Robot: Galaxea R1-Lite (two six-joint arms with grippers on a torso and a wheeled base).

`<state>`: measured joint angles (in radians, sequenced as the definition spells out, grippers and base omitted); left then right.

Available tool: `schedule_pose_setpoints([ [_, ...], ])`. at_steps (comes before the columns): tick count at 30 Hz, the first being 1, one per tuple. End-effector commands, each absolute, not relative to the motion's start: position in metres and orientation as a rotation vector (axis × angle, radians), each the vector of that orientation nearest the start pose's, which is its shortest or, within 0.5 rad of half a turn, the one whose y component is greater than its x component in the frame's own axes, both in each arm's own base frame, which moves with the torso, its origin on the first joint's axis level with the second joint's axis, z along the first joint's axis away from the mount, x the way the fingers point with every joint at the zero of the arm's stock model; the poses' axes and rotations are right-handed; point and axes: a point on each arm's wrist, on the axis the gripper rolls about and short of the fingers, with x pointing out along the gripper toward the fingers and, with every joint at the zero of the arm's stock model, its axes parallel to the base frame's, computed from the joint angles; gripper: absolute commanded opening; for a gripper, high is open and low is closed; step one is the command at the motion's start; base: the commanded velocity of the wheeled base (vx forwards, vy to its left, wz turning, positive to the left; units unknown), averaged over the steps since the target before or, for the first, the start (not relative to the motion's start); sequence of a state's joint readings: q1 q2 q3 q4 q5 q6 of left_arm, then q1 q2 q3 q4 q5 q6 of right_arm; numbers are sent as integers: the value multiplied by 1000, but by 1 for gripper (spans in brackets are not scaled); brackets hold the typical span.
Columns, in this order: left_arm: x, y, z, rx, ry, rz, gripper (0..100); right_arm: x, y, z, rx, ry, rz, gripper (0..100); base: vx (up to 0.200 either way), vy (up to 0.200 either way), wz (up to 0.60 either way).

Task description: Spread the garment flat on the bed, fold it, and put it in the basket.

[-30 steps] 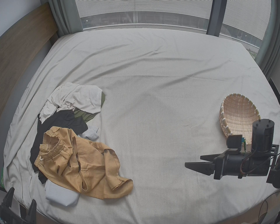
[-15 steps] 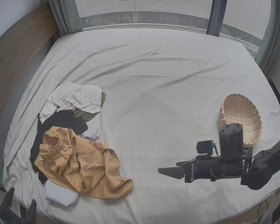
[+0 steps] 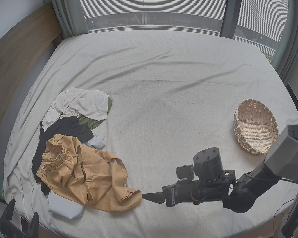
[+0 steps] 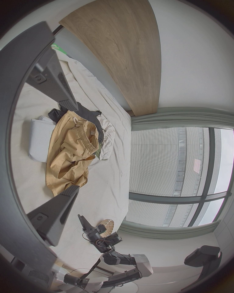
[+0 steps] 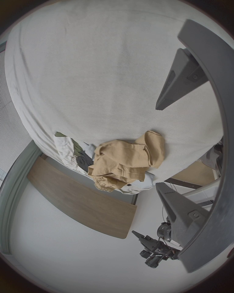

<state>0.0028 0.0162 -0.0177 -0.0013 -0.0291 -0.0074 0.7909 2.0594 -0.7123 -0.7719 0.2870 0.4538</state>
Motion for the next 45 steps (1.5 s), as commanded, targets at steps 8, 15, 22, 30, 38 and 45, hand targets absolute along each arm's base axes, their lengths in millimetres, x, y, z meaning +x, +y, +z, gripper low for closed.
schedule_pose_setpoints([
  [8, -23, -1, 76, -9, 2, -26, 100, 235, 280, 20, 248, 838, 909, 100, 0, 0, 0],
  [15, -23, -1, 76, -8, 2, -26, 100, 240, 287, 6, 242, 838, 896, 100, 0, 0, 0],
  [22, -23, -1, 76, -9, 2, -26, 100, 246, 293, 0, 240, 840, 894, 100, 0, 0, 0],
  [30, -23, -1, 76, -8, 2, -26, 100, 245, 300, -9, 231, 851, 902, 100, 0, 0, 0],
  [38, -23, -1, 76, -9, 2, -26, 100, 247, 303, -10, 233, 840, 905, 0, 0, 0, 0],
  [45, -23, -1, 76, -9, 2, -26, 100, 249, 306, -14, 229, 834, 898, 0, 0, 0, 0],
])
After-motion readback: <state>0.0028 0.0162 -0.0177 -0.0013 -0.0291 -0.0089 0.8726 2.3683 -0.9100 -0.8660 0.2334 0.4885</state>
